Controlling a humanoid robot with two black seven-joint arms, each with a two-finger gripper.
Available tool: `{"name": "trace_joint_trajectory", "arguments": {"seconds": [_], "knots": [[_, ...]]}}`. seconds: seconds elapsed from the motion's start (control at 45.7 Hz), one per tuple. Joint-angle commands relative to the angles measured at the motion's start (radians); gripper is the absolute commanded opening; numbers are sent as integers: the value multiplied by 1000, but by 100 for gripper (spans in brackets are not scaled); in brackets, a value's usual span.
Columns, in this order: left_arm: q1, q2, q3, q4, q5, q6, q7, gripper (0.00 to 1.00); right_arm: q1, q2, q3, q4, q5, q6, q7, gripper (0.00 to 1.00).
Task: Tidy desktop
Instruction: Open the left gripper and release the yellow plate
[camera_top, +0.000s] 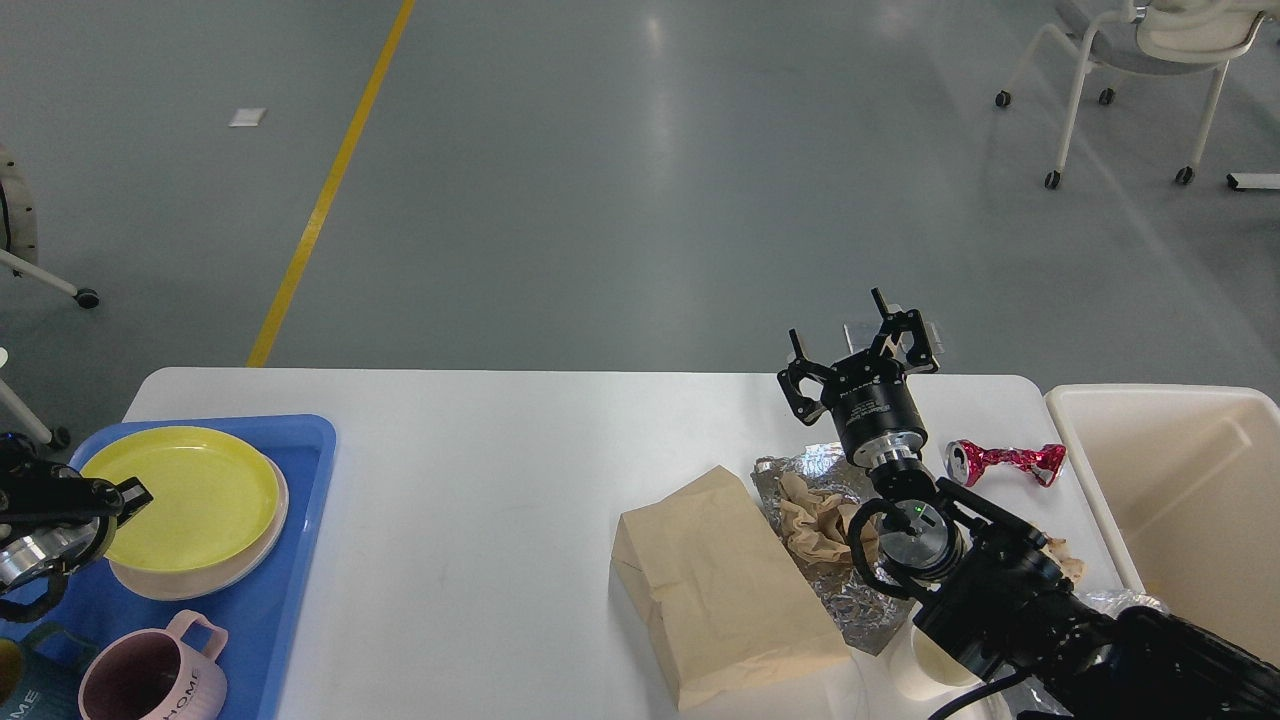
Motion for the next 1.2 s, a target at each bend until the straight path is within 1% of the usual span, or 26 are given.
{"name": "trace_joint_trajectory", "arguments": {"seconds": [0.0, 0.175, 0.613, 0.722, 0.766, 0.832, 0.985, 1.072, 1.182], "knots": [[25, -15, -13, 39, -2, 2, 0, 0, 0, 0, 0, 0, 0, 0, 0, 100], [63, -49, -27, 96, -13, 2, -2, 0, 0, 0, 0, 0, 0, 0, 0, 100], [69, -68, -32, 97, -31, -4, 0, 0, 0, 0, 0, 0, 0, 0, 0, 100], [69, -68, -33, 97, -30, -6, 0, 5, 0, 0, 0, 0, 0, 0, 0, 100], [69, -68, -33, 97, -30, -6, 0, 10, 0, 0, 0, 0, 0, 0, 0, 100], [68, -66, -35, 97, -30, -4, 0, 22, 0, 0, 0, 0, 0, 0, 0, 100], [62, -55, -35, 99, -28, -4, 0, 57, 1, 0, 0, 0, 0, 0, 0, 100], [59, -52, -35, 99, -28, -4, 0, 75, 0, 0, 0, 0, 0, 0, 0, 100], [54, -52, -35, 99, -28, -6, 2, 88, 1, 0, 0, 0, 0, 0, 0, 100]]}}
